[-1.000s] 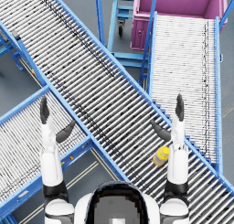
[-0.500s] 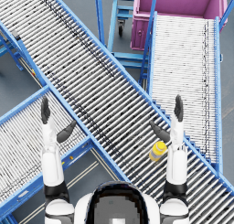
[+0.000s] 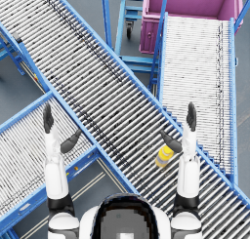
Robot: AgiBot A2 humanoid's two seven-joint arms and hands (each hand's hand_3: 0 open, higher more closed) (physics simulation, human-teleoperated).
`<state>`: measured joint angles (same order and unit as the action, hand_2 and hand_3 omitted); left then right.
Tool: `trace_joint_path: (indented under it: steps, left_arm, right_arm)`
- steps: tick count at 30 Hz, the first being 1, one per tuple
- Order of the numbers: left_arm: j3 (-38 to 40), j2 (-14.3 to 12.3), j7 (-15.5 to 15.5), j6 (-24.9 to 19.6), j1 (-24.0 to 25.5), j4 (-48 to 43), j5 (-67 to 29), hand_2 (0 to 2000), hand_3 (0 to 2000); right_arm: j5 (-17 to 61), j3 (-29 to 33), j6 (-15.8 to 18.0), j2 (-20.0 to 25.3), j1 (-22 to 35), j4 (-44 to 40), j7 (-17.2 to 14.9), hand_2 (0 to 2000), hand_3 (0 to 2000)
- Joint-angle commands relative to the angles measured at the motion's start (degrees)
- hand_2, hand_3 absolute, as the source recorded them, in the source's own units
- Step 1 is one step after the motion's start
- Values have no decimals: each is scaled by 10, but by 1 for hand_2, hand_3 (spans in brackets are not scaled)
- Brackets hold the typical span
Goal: Pick up the oil and place it on the left assembly line, put the cola on the right, and keep Sprite still
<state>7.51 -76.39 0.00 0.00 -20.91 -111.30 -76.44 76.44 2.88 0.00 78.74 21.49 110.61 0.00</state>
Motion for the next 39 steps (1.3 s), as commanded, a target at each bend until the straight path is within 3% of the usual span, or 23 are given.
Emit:
trace_joint_path:
  steps: [1,8,18,24,30,39]
  left_arm:
    - [-5,1,0,0,-8,-1,0,0,0]
    - [-12,-4,0,0,4,-2,0,0,0]
    - [-20,-10,0,0,15,-4,0,0,0]
    - [-28,-14,0,0,23,-3,0,0,0]
    - [-41,-18,0,0,28,-2,0,0,0]
    - [-40,-23,0,0,30,9,0,0,0]
  right_arm:
    - [0,1,0,0,3,6,0,0,0]
    - [0,-1,0,5,-17,5,0,0,0]
    - [0,-35,0,1,-130,44,0,0,0]
    - [0,-50,0,-1,-166,35,0,0,0]
    - [0,-91,0,-8,-205,-36,0,0,0]
    - [0,-101,0,3,-195,-150,0,0,0]
